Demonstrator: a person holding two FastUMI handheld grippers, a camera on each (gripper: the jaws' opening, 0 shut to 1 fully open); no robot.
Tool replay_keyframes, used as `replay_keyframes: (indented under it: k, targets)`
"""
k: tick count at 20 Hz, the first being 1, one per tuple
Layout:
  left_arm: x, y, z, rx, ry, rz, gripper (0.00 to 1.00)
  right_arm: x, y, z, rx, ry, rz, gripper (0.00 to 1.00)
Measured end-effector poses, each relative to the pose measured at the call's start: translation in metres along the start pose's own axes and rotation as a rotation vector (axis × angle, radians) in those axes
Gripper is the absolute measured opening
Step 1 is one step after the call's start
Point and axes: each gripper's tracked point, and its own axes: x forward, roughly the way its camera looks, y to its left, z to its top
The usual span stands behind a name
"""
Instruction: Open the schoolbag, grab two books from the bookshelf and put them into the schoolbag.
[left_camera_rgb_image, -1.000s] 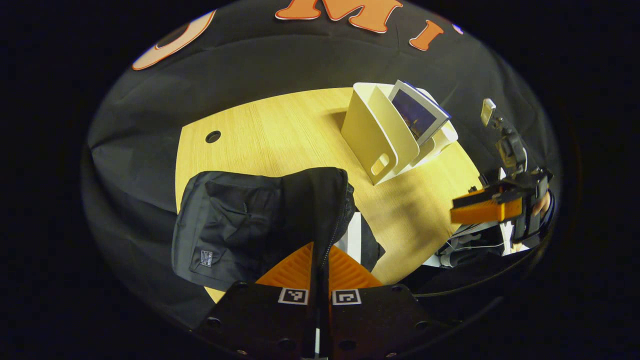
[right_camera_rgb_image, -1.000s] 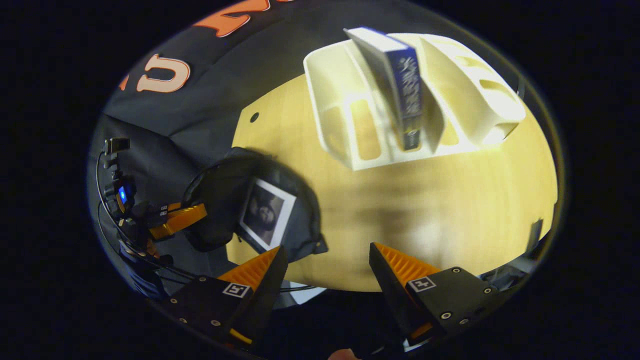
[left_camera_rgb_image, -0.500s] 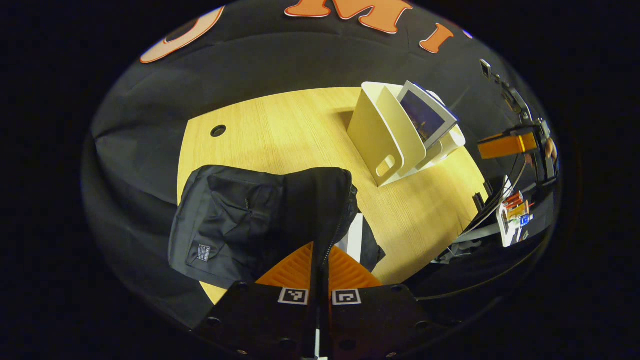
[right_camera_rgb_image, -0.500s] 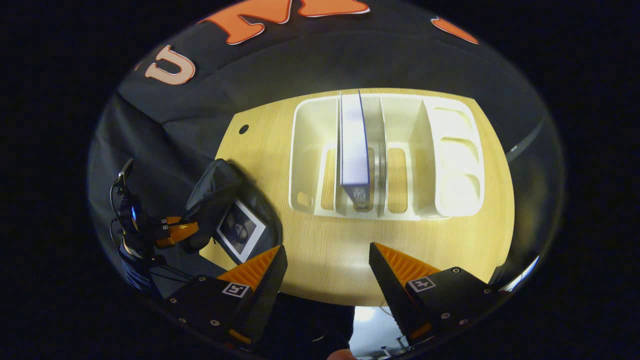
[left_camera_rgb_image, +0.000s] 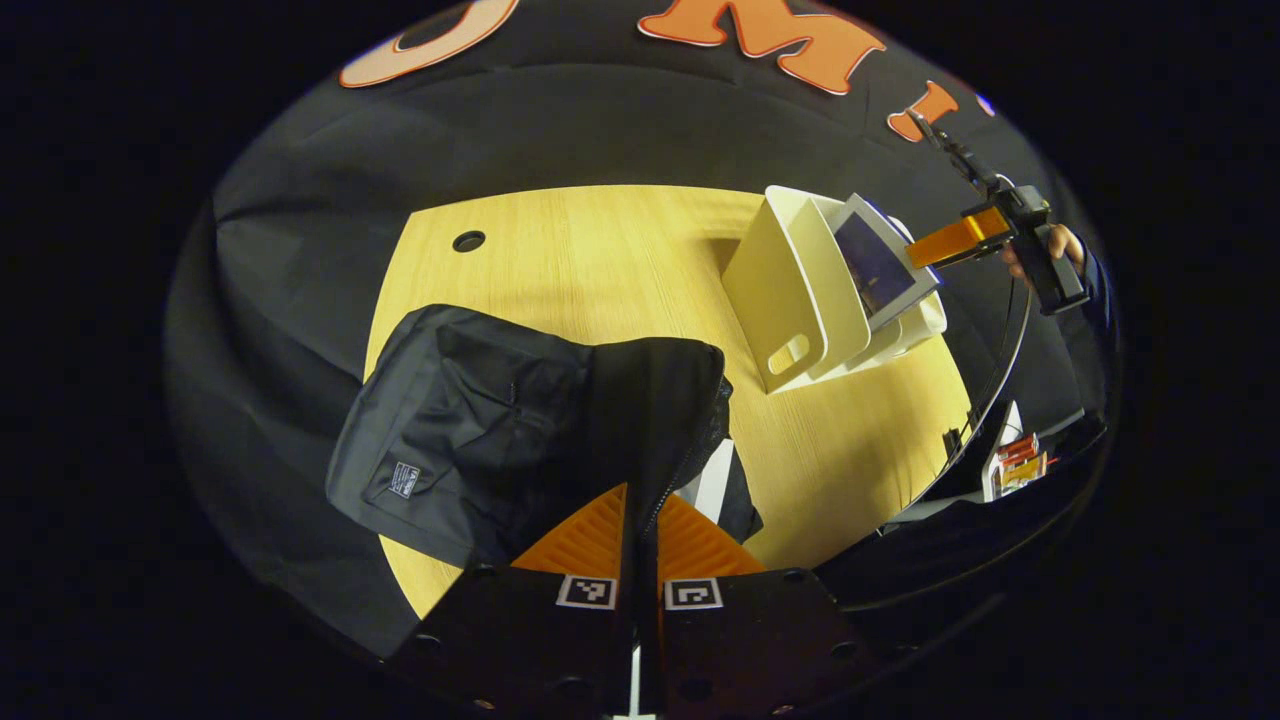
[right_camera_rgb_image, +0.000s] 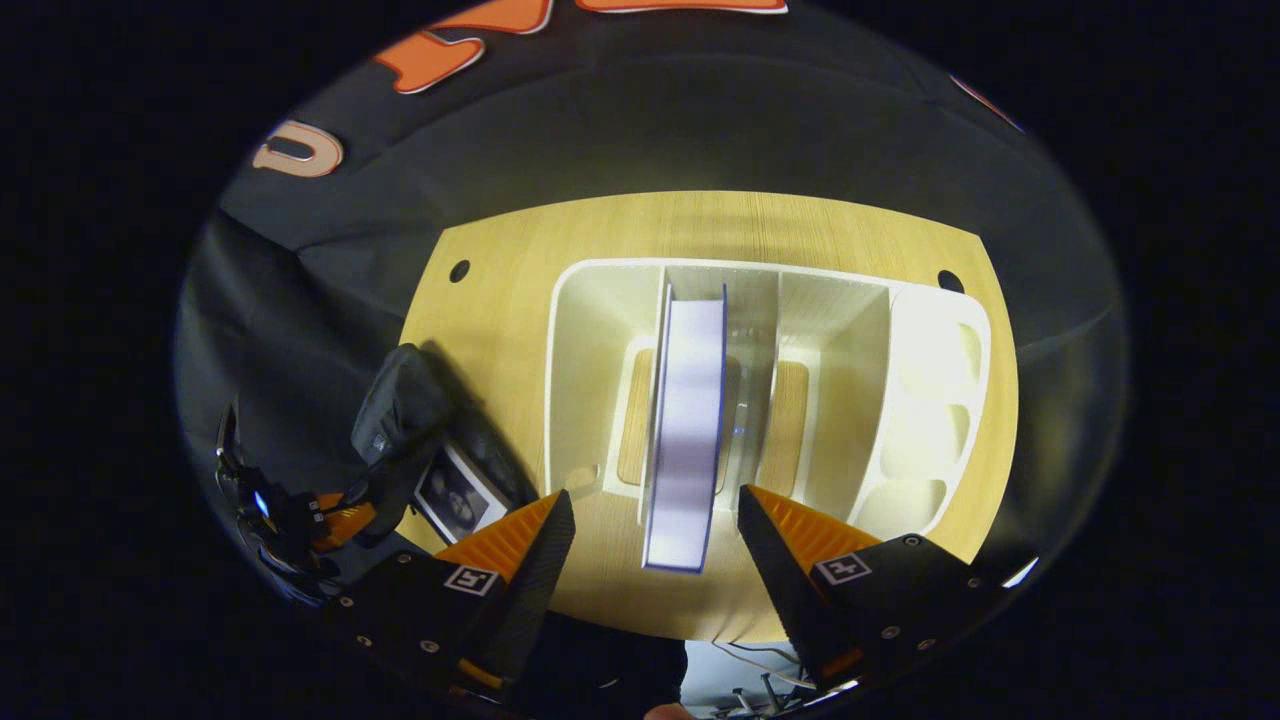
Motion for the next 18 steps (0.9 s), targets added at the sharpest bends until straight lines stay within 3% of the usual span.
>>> replay_keyframes:
  k: [5, 7, 9, 12, 14, 18]
  targets:
    - [0.000, -0.001, -0.001, -0.028, 0.007, 0.023, 0.04, 0.032, -0.011, 0.012, -0.002, 0.053, -0.037, 0.99]
    - [0.002, -0.002, 0.001, -0.031, 0.011, 0.031, 0.04, 0.040, -0.018, 0.012, -0.007, 0.070, -0.060, 0.93]
    - [0.003, -0.003, 0.000, -0.034, 0.012, 0.038, 0.04, 0.043, -0.022, 0.012, -0.004, 0.084, -0.083, 0.79]
    - [0.003, -0.006, 0.002, -0.039, 0.010, 0.036, 0.04, 0.042, -0.034, 0.008, 0.032, 0.087, -0.147, 0.45]
    - [0.002, -0.006, 0.000, -0.030, 0.003, 0.031, 0.04, 0.033, -0.033, 0.002, 0.041, 0.094, -0.147, 0.38]
    - [0.002, -0.007, -0.004, 0.028, 0.009, 0.001, 0.04, 0.005, -0.026, -0.023, 0.047, 0.055, -0.172, 0.37]
